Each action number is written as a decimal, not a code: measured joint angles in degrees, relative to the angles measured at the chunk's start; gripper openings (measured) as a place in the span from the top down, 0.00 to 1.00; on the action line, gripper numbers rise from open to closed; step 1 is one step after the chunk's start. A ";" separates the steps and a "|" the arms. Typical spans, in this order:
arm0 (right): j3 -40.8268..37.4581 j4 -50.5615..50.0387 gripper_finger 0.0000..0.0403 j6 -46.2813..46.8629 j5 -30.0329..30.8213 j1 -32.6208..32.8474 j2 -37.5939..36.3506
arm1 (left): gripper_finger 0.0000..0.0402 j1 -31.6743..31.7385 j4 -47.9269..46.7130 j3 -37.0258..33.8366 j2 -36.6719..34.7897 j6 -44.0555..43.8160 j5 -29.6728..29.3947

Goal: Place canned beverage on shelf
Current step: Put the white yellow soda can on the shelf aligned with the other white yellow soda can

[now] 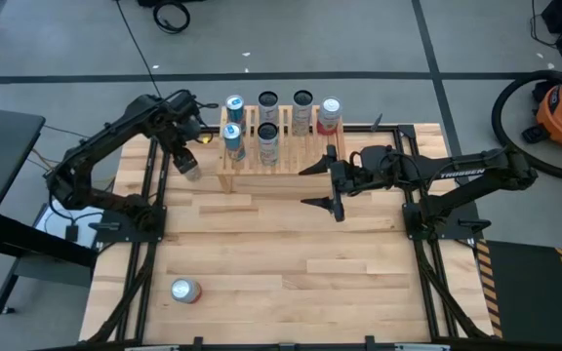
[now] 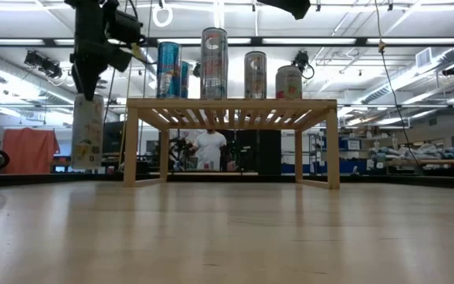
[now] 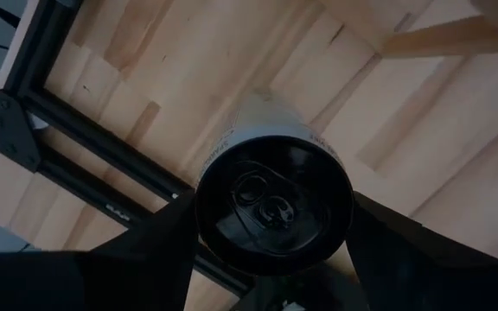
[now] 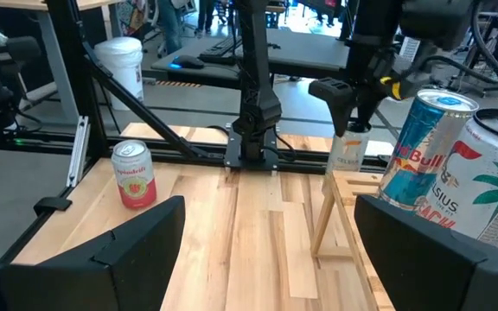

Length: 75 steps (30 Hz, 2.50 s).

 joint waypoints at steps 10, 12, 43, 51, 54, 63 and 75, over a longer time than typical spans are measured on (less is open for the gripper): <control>0.00 4.17 0.14 0.07 -2.12 -0.02 0.00 | 0.37 -6.76 -9.15 12.80 -1.73 -5.41 0.04; 0.00 5.58 0.14 1.42 -2.76 0.00 0.00 | 0.37 -9.03 -9.03 15.61 -1.90 -6.90 0.49; 0.00 8.14 0.14 3.20 -2.56 0.10 1.73 | 0.37 -30.36 -8.91 23.63 -2.03 -19.58 7.09; 0.00 18.47 0.14 2.32 -2.54 0.11 12.42 | 0.37 -35.39 -8.06 23.59 -1.96 -22.20 7.13; -0.02 26.35 0.14 1.10 -2.56 -0.12 17.01 | 0.37 -37.02 -6.56 23.57 -1.11 -22.71 7.14; 0.04 43.11 0.14 3.28 -4.17 -2.86 28.66 | 0.37 -41.51 -1.81 23.57 0.96 -21.80 7.08; 2.43 51.29 0.14 8.51 -10.07 -3.93 37.36 | 0.37 -46.15 4.67 23.59 5.27 -21.23 7.11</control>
